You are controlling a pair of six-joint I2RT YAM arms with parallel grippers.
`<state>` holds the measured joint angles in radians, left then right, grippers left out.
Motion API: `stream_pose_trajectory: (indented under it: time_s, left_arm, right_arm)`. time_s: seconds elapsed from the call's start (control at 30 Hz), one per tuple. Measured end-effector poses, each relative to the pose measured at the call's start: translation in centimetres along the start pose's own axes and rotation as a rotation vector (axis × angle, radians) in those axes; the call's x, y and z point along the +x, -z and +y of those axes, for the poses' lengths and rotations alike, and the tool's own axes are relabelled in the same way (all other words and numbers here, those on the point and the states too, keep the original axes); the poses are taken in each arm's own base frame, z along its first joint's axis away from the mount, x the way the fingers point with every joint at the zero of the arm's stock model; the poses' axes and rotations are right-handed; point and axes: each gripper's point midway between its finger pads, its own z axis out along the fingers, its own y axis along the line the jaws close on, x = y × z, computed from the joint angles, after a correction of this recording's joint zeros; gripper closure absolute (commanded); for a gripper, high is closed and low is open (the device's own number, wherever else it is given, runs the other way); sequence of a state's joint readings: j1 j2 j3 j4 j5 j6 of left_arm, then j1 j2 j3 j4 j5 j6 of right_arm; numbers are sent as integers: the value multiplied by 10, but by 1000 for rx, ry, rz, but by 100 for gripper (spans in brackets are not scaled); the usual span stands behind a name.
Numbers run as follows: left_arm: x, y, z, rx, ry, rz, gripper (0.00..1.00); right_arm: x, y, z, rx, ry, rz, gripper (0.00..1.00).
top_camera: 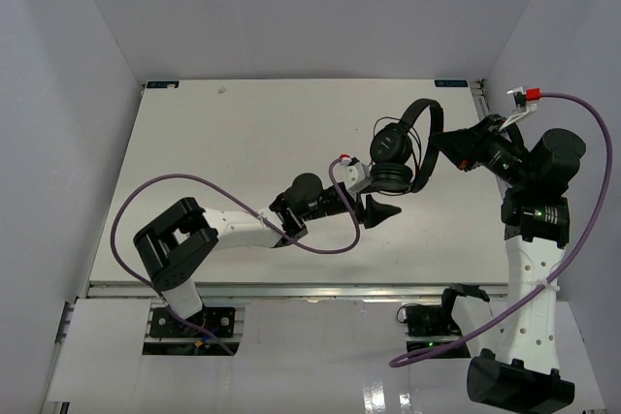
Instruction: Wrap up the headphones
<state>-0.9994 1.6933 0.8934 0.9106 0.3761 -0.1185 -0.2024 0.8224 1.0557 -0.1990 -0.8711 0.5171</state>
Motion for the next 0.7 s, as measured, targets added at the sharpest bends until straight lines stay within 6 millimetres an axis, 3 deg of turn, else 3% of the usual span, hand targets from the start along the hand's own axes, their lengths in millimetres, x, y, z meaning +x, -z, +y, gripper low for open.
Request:
stream_pose_trajectory:
  time_s: [0.17, 0.27, 0.33, 0.47, 0.7]
  left_arm:
    - [6, -7, 11, -49, -15, 27, 58]
    - [8, -5, 16, -74, -19, 31, 52]
    - [11, -1, 16, -83, -15, 34, 41]
    - [16, 23, 0, -76, -7, 41, 35]
    - [-16, 47, -40, 11, -26, -32, 33]
  right_arm:
    - [0, 1, 3, -5, 6, -2, 92]
    - [1, 2, 2, -5, 5, -1, 92]
    - [1, 2, 2, -4, 5, -1, 92]
    - [2, 2, 2, -4, 10, -1, 92]
    - [3, 2, 1, -4, 12, -2, 92]
